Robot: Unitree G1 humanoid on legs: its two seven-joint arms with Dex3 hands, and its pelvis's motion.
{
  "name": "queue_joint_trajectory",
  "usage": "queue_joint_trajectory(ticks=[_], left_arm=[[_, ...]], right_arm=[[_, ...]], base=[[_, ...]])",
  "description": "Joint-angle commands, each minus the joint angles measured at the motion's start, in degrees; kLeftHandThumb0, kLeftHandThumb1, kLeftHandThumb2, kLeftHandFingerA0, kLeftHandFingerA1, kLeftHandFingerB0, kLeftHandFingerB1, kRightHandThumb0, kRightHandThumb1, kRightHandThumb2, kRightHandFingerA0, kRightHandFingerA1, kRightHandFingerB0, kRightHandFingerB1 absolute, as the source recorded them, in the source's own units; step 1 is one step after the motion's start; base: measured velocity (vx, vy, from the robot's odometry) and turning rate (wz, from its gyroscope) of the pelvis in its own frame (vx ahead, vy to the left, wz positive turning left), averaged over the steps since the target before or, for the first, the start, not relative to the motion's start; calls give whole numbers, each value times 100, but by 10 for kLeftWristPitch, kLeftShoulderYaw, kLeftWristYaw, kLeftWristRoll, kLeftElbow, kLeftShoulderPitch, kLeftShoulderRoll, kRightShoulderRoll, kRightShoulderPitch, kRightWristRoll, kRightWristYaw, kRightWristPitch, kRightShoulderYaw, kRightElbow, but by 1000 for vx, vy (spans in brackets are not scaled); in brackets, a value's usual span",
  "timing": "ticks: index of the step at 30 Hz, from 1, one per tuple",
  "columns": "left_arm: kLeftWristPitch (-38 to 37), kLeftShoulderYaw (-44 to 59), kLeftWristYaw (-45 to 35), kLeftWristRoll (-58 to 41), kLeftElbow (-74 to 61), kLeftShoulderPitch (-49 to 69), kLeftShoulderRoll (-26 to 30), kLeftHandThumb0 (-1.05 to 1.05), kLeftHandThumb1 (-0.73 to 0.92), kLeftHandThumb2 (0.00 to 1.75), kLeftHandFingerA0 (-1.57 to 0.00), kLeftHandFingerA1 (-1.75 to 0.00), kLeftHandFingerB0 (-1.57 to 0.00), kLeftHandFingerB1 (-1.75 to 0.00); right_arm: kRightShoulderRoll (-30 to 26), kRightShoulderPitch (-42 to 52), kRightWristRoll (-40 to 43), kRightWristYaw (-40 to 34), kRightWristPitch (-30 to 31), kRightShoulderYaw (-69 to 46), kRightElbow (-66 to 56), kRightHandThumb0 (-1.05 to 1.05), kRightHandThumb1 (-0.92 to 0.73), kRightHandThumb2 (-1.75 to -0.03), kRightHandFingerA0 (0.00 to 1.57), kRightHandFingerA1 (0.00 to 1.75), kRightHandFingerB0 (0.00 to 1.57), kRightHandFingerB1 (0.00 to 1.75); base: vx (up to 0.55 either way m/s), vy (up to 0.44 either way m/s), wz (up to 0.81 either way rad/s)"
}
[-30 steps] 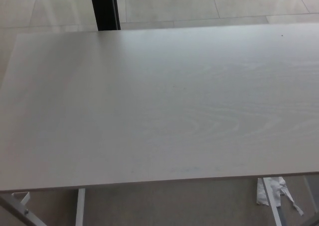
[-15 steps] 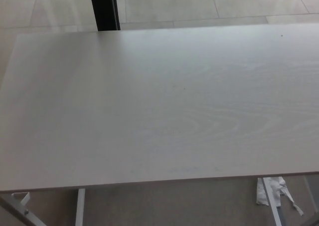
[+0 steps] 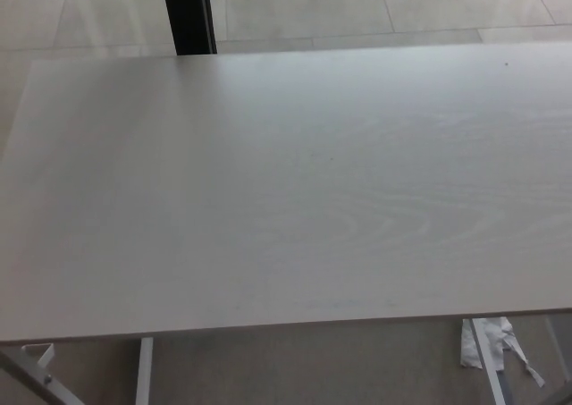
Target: Pick up a bottle and hand it
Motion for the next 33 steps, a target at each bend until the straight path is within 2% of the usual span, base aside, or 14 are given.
queue_joint_trajectory(ticks=[1,4,5,14,16,17,22,24,25,26,27,29,32,33], left_arm=[[-18,-3,-3,-5,6,0,13,-70,67,61,-71,-48,-48,-40],[-16,-1,-7,-10,6,2,12,-70,68,61,-72,-48,-47,-41],[-19,-2,-7,-9,3,4,11,-71,67,61,-73,-48,-48,-41],[-11,-2,-4,-11,4,4,12,-70,66,60,-73,-48,-49,-40],[-14,-3,-6,-11,6,3,12,-71,65,60,-71,-48,-48,-41],[-16,-3,-7,-11,8,2,13,-70,66,60,-71,-49,-47,-41],[-14,-3,-7,-12,8,2,13,-71,66,61,-70,-49,-46,-41],[-16,-3,-4,-10,14,-1,14,-73,65,60,-72,-49,-47,-41],[-19,-3,-4,-9,24,-5,15,-72,65,61,-72,-48,-47,-40],[-21,-3,-5,-9,28,-7,16,-72,65,61,-72,-48,-47,-40],[-19,-4,-4,-9,22,-6,15,-70,66,61,-72,-48,-48,-40],[-19,-5,-1,-8,7,1,13,-69,67,61,-71,-48,-48,-40],[-16,-6,-1,-9,3,3,12,-72,67,60,-73,-49,-48,-41],[-21,-7,-4,-8,2,4,12,-71,68,61,-73,-49,-47,-42]], right_arm=[[-4,0,0,-9,1,-3,3,-67,-62,-61,102,150,30,47],[-4,4,-1,-4,-8,-2,2,-72,-48,-92,99,120,19,52],[-5,3,2,-2,-5,-3,4,-70,-61,-60,98,149,29,47],[-5,10,5,2,-2,-2,-7,-68,-63,-61,100,148,29,47],[-4,8,1,-8,4,-1,-10,-78,-49,-92,110,131,27,56],[-4,7,1,-7,0,-1,-8,-70,-61,-61,99,150,29,48],[-3,4,7,-2,-4,-4,0,-68,-61,-60,101,146,29,47],[-5,5,3,2,-9,-2,4,-73,-48,-92,100,121,20,52],[-5,5,4,-1,-3,-2,1,-68,-61,-59,97,150,29,47],[-5,5,5,-3,0,-3,-1,-68,-61,-59,97,150,29,47],[-5,3,4,-5,0,-3,-2,-76,-48,-91,115,134,29,57],[-5,2,-1,-10,-1,-2,-1,-70,-47,-93,99,119,20,53],[-5,4,3,-3,-4,-3,0,-75,-48,-91,103,125,22,54],[-6,4,2,-3,-5,-2,2,-68,-62,-59,99,148,29,47]], base=[[0,0,0],[0,0,0],[0,0,0],[0,0,0],[0,0,0],[0,0,0],[0,0,0],[0,0,0],[0,0,0],[0,0,0],[0,0,0],[0,0,0],[0,0,0],[0,0,0]])
